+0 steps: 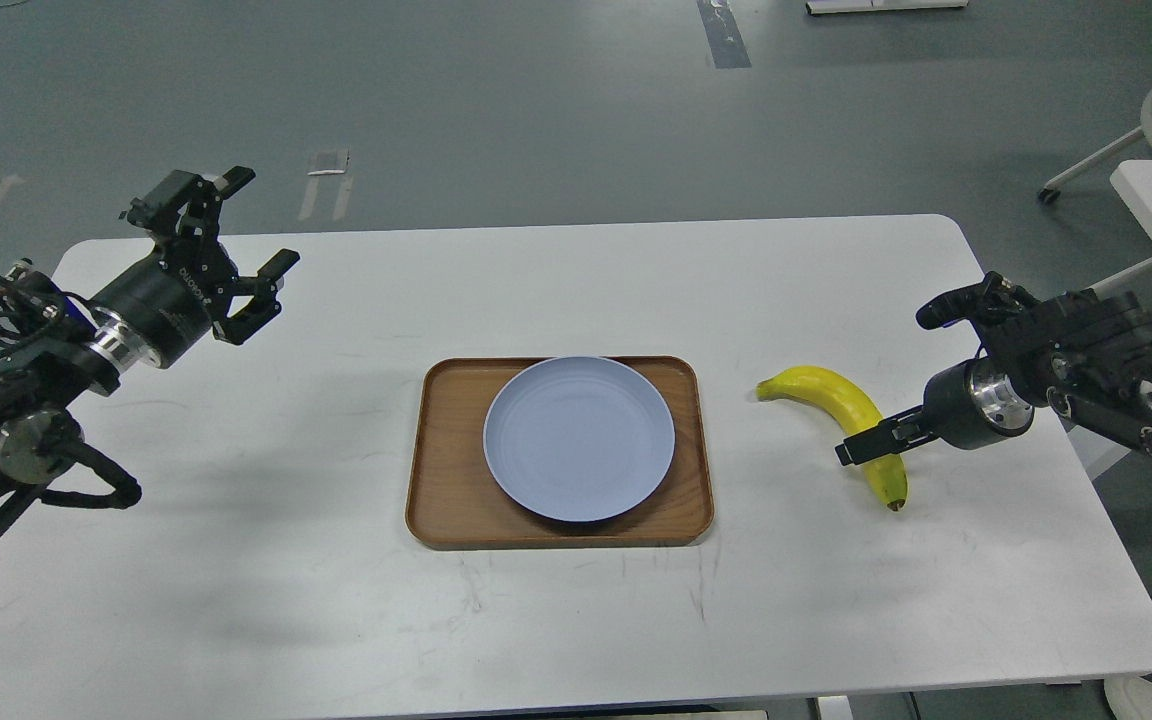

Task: Place banana on plate with both arms
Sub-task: 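Move the right gripper down to the banana and grasp its middle, then lift the banana with the right gripper and carry it over the plate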

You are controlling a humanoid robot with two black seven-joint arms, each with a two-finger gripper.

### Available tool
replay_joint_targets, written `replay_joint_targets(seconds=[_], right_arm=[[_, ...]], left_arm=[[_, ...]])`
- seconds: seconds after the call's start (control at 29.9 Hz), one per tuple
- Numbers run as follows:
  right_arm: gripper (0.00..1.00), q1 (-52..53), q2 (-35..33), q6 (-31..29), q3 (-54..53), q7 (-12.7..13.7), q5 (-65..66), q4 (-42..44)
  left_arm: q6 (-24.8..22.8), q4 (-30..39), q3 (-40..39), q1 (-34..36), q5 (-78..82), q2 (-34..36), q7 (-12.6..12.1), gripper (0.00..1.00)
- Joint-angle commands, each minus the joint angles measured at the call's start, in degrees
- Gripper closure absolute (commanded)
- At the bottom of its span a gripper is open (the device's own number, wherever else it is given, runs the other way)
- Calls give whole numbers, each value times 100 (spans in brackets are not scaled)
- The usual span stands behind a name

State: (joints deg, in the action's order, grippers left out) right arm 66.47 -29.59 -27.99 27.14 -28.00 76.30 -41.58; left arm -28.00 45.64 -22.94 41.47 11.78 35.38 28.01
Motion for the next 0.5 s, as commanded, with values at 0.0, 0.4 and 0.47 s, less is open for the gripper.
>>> replay_joint_targets(seconds=[0.0,0.4,0.47], right_arm=[[36,6,15,-1,37,0,-10,18],[91,94,-99,-1,29,0,-28,-34],[92,199,-213,-1,20,0,-37,-69]], left_arm=[[0,-2,0,-7,0,39,-1,2],[0,94,0,-33,9,110,-1,2],[0,112,0,-33,9,127,-1,2]])
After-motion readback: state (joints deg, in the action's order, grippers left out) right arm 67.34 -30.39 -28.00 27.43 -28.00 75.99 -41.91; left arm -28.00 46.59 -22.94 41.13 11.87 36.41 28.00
